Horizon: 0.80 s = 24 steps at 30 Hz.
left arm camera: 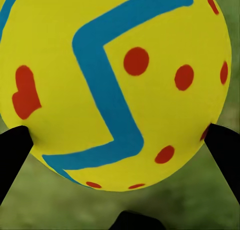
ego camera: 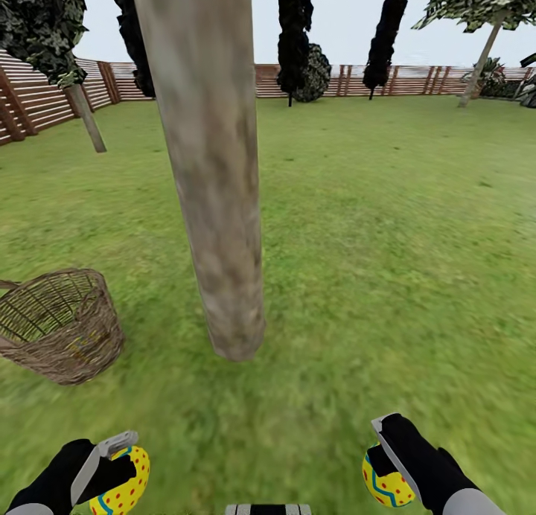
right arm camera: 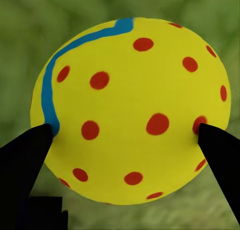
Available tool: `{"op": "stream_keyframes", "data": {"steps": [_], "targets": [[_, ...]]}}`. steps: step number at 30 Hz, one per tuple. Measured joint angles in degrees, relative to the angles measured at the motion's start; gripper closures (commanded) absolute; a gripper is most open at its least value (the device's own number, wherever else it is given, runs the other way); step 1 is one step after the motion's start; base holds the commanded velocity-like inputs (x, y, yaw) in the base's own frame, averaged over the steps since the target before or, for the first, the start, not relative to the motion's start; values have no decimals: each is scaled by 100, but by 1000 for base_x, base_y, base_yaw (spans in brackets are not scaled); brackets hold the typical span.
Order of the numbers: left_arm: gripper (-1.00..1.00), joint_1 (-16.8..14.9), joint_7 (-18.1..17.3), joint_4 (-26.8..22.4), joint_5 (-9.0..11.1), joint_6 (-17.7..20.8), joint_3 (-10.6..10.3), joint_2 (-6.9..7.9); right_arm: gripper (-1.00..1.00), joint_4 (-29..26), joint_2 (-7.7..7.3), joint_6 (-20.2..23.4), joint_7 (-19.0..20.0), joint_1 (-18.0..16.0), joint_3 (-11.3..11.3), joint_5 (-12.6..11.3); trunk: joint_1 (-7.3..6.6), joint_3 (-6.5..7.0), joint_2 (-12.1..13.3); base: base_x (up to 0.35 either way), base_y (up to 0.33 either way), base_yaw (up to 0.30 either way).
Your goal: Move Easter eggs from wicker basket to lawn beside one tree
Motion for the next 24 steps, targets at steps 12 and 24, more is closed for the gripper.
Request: {"op": "stream_keyframes", "data": {"steps": [12,24], "targets": [[100,3,-2,0,0,4,11,0,100,0,0,0,0,0,-3,-1,31,-266,-16,0,0,0],[100,4,-2,-1,-1,0,4,0,100,0,0,-2,-1,0,0,0,62,-532,-32,0,0,0]]}}
